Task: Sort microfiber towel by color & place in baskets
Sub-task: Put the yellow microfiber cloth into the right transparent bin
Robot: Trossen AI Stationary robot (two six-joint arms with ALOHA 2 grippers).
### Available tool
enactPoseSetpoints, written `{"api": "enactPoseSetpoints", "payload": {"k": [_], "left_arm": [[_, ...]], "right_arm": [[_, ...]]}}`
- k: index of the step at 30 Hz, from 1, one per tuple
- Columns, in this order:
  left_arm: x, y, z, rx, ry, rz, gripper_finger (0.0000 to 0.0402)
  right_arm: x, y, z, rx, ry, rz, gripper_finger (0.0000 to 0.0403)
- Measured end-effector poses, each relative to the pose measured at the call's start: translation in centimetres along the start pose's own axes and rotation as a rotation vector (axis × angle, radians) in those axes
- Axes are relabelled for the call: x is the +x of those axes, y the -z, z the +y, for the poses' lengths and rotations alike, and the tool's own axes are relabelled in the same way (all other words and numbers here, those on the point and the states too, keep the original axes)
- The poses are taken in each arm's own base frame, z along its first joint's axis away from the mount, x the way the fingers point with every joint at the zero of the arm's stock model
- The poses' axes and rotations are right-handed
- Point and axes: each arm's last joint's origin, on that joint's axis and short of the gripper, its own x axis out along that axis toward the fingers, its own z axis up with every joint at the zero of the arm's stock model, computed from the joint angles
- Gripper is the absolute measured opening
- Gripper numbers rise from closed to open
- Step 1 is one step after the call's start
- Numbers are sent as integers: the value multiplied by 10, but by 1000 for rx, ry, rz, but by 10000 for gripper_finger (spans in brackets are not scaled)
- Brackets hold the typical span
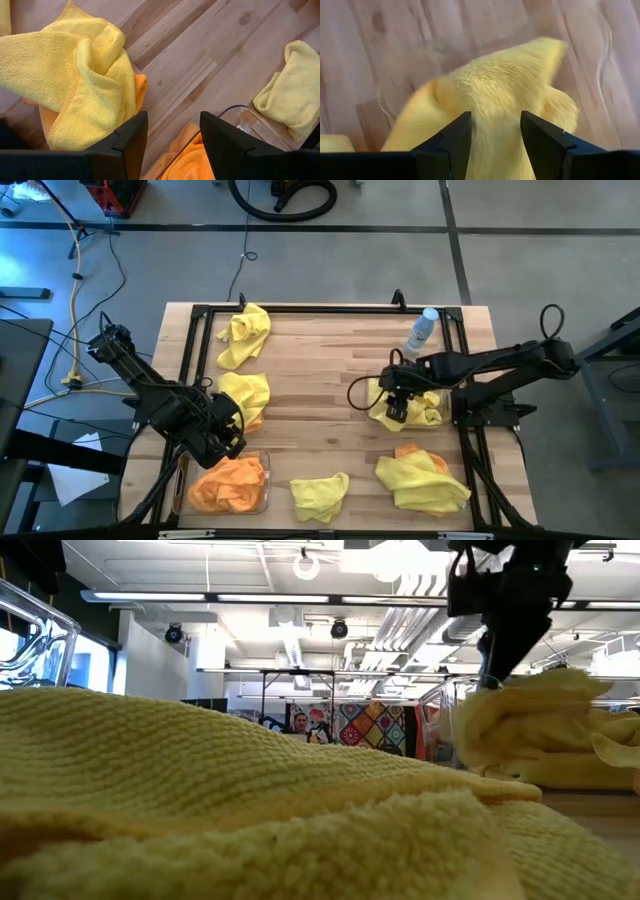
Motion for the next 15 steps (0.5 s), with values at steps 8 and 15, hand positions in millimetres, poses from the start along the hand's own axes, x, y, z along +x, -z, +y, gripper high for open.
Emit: {"api": "enactPoseSetpoints", "payload": {"k": [8, 15], "left_arm": [[0, 0, -2, -9, 18, -1, 170], [0, 0, -3, -12, 25, -2, 170]], "right_arm": [[29, -14, 7, -49, 33, -31, 165], [7, -9, 6, 22, 28, -27, 165]]}}
